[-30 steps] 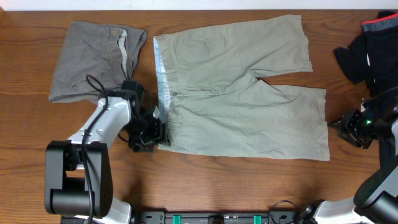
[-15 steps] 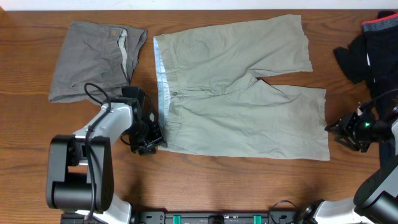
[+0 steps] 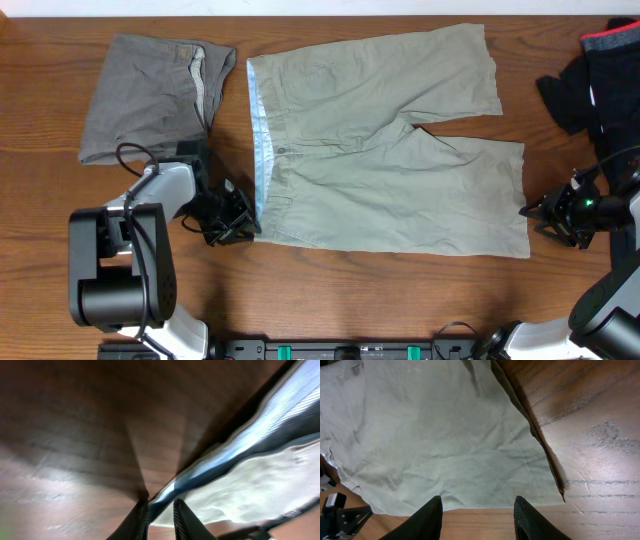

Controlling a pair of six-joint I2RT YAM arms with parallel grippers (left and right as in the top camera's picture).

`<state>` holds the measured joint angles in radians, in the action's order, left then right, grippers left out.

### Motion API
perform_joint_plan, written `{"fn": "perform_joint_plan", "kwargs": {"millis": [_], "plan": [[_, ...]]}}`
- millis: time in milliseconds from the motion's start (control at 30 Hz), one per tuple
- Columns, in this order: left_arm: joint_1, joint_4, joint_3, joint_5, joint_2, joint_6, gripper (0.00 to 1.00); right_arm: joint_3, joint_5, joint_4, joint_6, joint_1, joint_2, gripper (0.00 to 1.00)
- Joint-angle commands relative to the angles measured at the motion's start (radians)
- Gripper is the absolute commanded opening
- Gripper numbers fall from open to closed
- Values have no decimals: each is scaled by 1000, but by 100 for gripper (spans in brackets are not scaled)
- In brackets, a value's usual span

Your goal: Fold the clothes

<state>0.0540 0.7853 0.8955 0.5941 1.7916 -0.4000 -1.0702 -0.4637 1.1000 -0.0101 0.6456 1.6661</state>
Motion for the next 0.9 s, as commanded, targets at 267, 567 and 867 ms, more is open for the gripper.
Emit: {"fn": "perform_joint_plan", "kwargs": {"millis": [267, 567, 867], "plan": [[12, 74, -8, 90, 15, -35, 36, -8, -16, -11, 16, 1, -9, 45], [11, 126, -8, 48, 15, -45, 51, -8, -16, -23, 15, 1, -9, 45], [2, -74, -69, 19, 19, -256, 41, -8, -16, -14, 15, 1, -9, 43]]}}
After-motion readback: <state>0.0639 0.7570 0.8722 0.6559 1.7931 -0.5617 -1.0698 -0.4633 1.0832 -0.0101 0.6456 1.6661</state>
